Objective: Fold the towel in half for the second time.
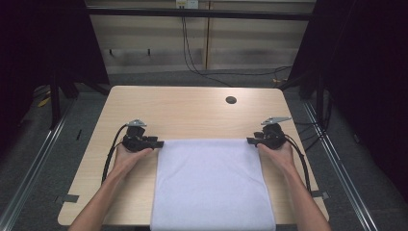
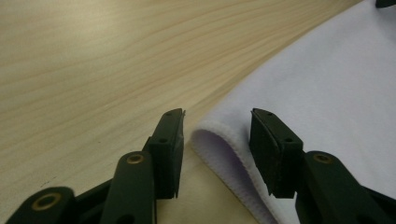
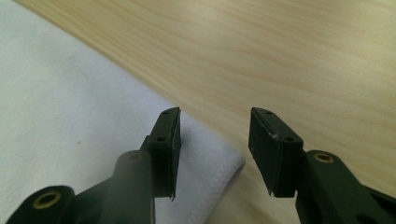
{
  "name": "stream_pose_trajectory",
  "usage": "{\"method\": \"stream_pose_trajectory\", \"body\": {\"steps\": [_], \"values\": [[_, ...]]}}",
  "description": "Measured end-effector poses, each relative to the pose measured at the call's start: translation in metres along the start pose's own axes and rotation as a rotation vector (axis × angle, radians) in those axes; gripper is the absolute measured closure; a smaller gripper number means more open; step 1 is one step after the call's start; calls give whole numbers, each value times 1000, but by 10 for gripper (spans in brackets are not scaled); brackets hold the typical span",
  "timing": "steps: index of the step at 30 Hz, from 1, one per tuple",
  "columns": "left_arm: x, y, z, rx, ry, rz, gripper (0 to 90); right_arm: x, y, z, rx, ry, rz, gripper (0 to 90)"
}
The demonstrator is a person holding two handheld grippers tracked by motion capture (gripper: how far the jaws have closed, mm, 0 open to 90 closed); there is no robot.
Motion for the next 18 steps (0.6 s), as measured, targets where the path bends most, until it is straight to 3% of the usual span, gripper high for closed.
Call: {"method": "stream_pose_trajectory", "body": {"steps": [2,5,8,12,18], "values": [[2,4,-1,-8,0,-18,516,2,4,-1,7,9,12,560],[6,6,-3,-28,23,-20,543,2,8,-7,-26,23,34,587],[4,6,-4,-31,20,-30,649,-1,8,-10,-47,26,46,645],[7,6,-6,-25,29,-64,838,-4,6,-10,-45,30,58,823],[8,2,1,2,20,-89,867,-1,2,-6,-29,52,71,863]]}}
Point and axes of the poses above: each handheld gripper's, and its own axes: y roughly forward along the jaws, z roughly out of its top, x roughly to its right, the point moved 8 cm from there along y, roughly forward along the jaws, and after that the axes turned 7 degrees about x, right-handed, at the moved point
